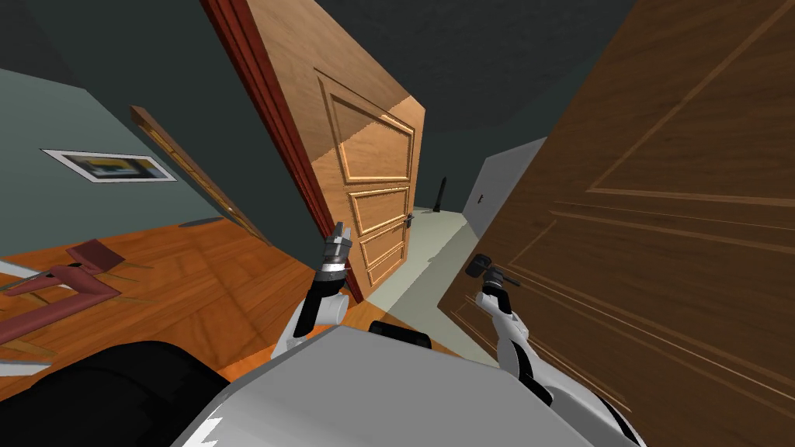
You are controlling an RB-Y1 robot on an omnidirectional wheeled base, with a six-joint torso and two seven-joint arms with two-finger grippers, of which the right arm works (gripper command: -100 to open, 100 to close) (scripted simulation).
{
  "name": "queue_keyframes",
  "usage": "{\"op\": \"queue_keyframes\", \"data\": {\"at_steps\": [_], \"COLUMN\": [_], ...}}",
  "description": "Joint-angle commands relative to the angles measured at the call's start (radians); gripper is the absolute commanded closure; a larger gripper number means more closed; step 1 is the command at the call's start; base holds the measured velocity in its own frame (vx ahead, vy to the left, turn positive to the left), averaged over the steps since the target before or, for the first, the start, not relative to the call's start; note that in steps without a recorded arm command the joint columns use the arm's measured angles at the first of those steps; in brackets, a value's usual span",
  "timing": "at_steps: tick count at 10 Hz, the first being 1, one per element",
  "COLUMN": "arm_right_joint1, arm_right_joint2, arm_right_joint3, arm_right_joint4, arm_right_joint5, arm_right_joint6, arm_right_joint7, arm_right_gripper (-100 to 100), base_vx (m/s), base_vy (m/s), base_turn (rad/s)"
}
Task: Push the door open
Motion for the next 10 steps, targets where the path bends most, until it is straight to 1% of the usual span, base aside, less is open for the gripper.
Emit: {"op": "queue_keyframes", "data": {"at_steps": [1, 4, 5, 6, 7, 8, 10], "arm_right_joint1": [-0.003, -0.008, -0.011, -0.012, -0.015, -0.016, -0.02], "arm_right_joint2": [-0.006, 0.006, 0.013, 0.017, 0.023, 0.026, 0.036], "arm_right_joint3": [-0.03, -0.074, -0.101, -0.113, -0.136, -0.148, -0.186], "arm_right_joint4": [-0.005, -0.005, -0.005, -0.005, -0.005, -0.005, -0.004], "arm_right_joint5": [0.001, 0.005, 0.008, 0.009, 0.011, 0.012, 0.016], "arm_right_joint6": [-0.007, -0.003, -0.001, 0.0, 0.002, 0.003, 0.006], "arm_right_joint7": [0.016, 0.044, 0.061, 0.069, 0.084, 0.091, 0.115], "arm_right_gripper": [100, 100, 100, 100, 100, 100, 100], "base_vx": [0.105, 0.1, 0.133, 0.125, 0.133, 0.132, 0.135], "base_vy": [-0.008, -0.006, -0.009, -0.013, -0.027, -0.005, -0.001], "base_turn": [-0.006, -0.017, -0.014, -0.008, -0.002, -0.023, -0.024]}}
